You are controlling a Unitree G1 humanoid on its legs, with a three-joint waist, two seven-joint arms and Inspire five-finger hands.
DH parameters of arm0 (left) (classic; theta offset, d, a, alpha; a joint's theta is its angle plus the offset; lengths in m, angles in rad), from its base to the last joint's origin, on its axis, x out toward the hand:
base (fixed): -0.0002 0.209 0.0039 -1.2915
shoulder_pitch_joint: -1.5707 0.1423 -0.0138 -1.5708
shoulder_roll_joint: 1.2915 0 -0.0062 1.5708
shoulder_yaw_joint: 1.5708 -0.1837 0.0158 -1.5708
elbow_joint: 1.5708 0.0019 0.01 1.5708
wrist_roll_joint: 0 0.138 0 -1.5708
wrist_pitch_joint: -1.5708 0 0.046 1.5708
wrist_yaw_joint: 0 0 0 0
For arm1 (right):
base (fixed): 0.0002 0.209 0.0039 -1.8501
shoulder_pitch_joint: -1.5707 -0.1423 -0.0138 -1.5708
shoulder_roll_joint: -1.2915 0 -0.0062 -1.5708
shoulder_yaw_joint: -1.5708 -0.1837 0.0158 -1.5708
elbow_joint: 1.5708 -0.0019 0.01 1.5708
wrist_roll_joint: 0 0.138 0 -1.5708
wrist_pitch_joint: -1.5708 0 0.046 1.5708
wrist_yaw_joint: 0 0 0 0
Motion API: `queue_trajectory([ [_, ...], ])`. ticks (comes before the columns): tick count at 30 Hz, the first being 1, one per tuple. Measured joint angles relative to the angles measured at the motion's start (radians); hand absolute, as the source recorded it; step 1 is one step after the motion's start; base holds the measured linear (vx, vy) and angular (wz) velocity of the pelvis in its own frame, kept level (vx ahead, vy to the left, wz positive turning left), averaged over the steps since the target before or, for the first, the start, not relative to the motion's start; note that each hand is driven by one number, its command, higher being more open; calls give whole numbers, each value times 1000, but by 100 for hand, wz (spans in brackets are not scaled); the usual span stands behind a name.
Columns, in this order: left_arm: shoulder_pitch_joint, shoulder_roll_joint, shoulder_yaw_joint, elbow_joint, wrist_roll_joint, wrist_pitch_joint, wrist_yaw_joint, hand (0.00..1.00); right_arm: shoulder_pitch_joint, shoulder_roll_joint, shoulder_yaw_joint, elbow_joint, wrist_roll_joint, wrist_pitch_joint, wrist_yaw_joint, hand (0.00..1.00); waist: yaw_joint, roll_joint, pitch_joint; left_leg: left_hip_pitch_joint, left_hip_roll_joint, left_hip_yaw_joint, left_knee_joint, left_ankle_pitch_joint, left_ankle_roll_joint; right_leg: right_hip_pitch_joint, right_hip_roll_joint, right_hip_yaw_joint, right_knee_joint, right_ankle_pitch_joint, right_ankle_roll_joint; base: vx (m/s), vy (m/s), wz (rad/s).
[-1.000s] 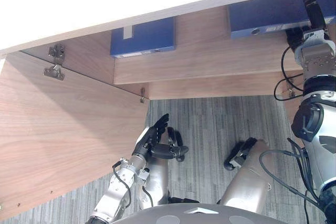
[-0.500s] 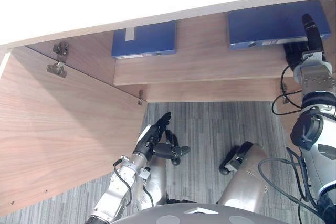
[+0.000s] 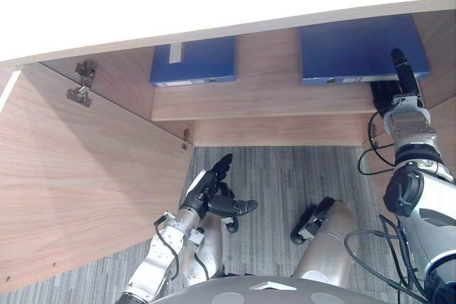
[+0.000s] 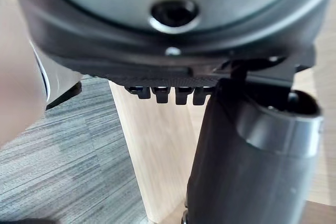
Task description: Walk over to the cabinet, pick up the folder, carry it to the office cabinet, place the folder inside the office cabinet, then close the office cabinet door
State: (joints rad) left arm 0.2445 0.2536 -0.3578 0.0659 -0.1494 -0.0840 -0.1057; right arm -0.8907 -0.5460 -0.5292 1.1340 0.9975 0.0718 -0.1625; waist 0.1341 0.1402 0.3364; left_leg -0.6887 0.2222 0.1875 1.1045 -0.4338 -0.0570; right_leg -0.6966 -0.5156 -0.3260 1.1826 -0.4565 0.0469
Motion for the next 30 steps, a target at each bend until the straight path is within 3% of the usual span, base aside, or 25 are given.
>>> queue_trajectory([
  [16,0,-2,0,2,0,1,-9,100,12,9,10,0,-3,5,4,100,1,-10,-5,4,5,-5,-8,4,0,13,11,-11,-17,6,-1,0,0,0],
  [24,1,-2,-1,25,0,3,-20,100,9,42,31,-1,-12,10,-2,100,0,-29,-17,23,26,1,-16,4,-1,30,33,-17,-40,16,-6,4,1,-6],
  [30,5,-3,-18,55,-1,21,-29,100,10,44,29,-2,-80,31,-3,100,0,-34,-22,53,33,2,-35,5,-4,66,46,-26,-67,26,-6,2,2,-2],
])
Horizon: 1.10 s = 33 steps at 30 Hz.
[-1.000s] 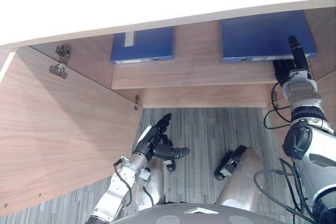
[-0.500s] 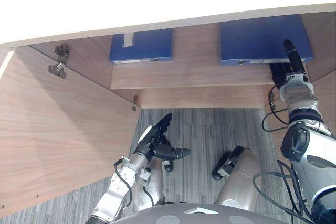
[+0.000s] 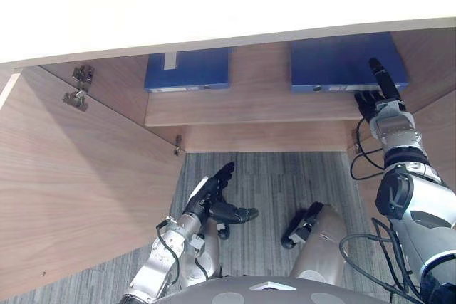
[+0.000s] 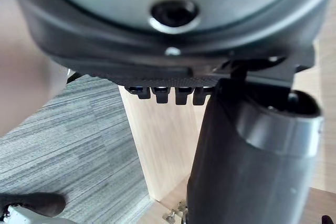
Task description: Walk over to the cabinet, pick up the folder, carry it to the office cabinet, place the folder inside the office cabinet, then close the office cabinet door
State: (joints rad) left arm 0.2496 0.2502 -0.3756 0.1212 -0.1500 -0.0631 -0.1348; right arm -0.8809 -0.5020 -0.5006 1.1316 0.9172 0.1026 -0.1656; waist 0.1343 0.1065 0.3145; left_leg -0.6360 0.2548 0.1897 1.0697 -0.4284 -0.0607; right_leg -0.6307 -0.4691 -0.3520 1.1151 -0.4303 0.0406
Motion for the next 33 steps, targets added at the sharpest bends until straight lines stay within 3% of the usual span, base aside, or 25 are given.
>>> queue_trajectory([
  [9,20,-19,0,20,0,3,-1,100,0,4,43,-30,-8,0,0,100,-2,-12,-6,17,16,10,-10,0,0,12,21,2,-25,14,0,2,5,-6],
  [18,31,-20,-2,48,0,10,-2,100,9,73,52,-60,-10,0,2,100,-26,-33,-17,29,18,20,-17,0,0,13,25,10,-31,18,0,0,1,-1],
  [33,31,-21,-12,48,5,20,-21,100,167,128,37,-70,-119,-2,66,100,-25,-42,-33,70,16,26,-47,2,-1,53,33,4,-60,25,3,2,1,-1],
])
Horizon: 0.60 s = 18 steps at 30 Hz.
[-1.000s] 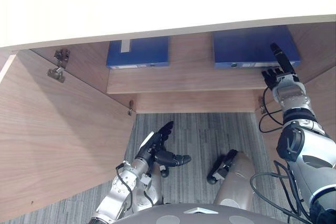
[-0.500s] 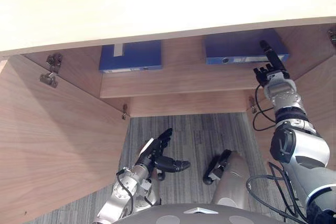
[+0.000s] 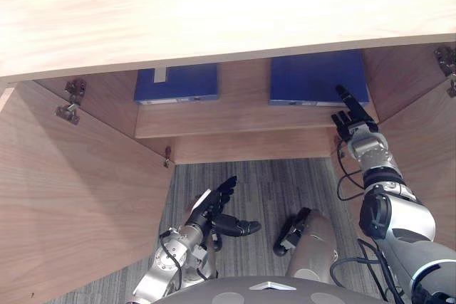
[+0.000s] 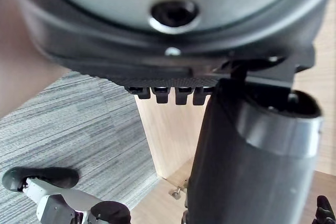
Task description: Walk over to the cabinet, pick up the folder, carry it to the office cabinet, place the folder inside the office cabinet, then close the office cabinet door
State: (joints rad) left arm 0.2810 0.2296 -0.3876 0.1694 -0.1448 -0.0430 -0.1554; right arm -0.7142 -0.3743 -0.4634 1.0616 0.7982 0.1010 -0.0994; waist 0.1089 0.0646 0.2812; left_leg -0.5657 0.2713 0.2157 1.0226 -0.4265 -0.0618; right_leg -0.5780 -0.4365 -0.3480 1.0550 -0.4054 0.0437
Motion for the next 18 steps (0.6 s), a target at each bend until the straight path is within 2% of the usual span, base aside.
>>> queue_trajectory([
  [12,0,0,0,3,3,1,-18,100,128,65,-39,-13,-10,-22,30,100,-2,-8,-11,6,0,0,-10,3,-5,3,2,-2,-1,-1,-1,0,0,0],
  [18,7,-18,1,30,6,2,-17,100,264,183,-4,-12,-43,-19,27,100,-5,-16,-20,17,0,0,-32,11,-6,26,10,-15,-35,9,4,6,6,1],
])
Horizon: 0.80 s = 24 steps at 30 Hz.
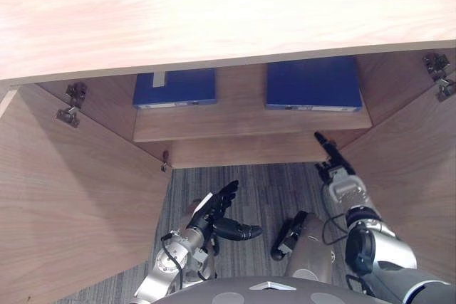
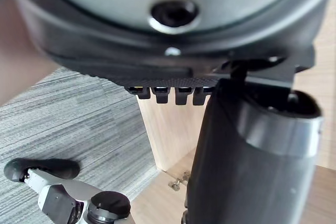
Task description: Walk over to the cabinet, pick up the folder, carry it to the office cabinet, place the folder inside the office cabinet, then close the office cabinet door
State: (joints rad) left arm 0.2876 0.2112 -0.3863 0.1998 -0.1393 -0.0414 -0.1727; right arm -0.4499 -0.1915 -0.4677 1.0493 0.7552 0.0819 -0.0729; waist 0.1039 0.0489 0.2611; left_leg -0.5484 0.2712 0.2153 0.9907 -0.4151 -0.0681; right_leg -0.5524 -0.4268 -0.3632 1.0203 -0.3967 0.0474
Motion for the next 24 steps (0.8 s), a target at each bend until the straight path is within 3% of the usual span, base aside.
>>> queue_trajectory([
  [7,-1,-31,24,62,21,-4,12,100,202,152,152,-201,-10,-6,18,100,-4,-15,-11,71,-14,28,-120,47,8,70,28,-18,-136,69,12,17,26,-3],
  [10,1,-48,53,115,32,-8,13,100,306,191,206,-246,-66,-12,42,100,-26,-33,-41,122,-37,32,-213,83,6,131,37,-44,-231,110,23,45,25,10],
  [16,-16,-73,132,229,59,-46,9,100,456,208,242,-229,-192,-29,89,100,-47,-68,-78,230,-86,47,-425,175,7,244,68,-83,-441,206,38,55,34,5],
  [22,-58,-77,233,419,105,-67,36,100,479,176,248,-111,-315,-57,128,100,-63,-70,-152,321,-143,39,-656,281,10,341,103,-130,-663,304,57,87,28,12],
  [23,-59,-76,254,457,118,-70,43,100,479,167,244,-86,-343,-62,136,0,-65,-71,-164,344,-155,37,-705,303,11,364,117,-138,-708,322,60,112,18,14],
  [24,-61,-78,274,494,124,-71,52,100,481,159,243,-64,-374,-69,140,0,-69,-69,-177,363,-166,31,-749,323,13,387,124,-151,-751,341,64,118,28,17],
])
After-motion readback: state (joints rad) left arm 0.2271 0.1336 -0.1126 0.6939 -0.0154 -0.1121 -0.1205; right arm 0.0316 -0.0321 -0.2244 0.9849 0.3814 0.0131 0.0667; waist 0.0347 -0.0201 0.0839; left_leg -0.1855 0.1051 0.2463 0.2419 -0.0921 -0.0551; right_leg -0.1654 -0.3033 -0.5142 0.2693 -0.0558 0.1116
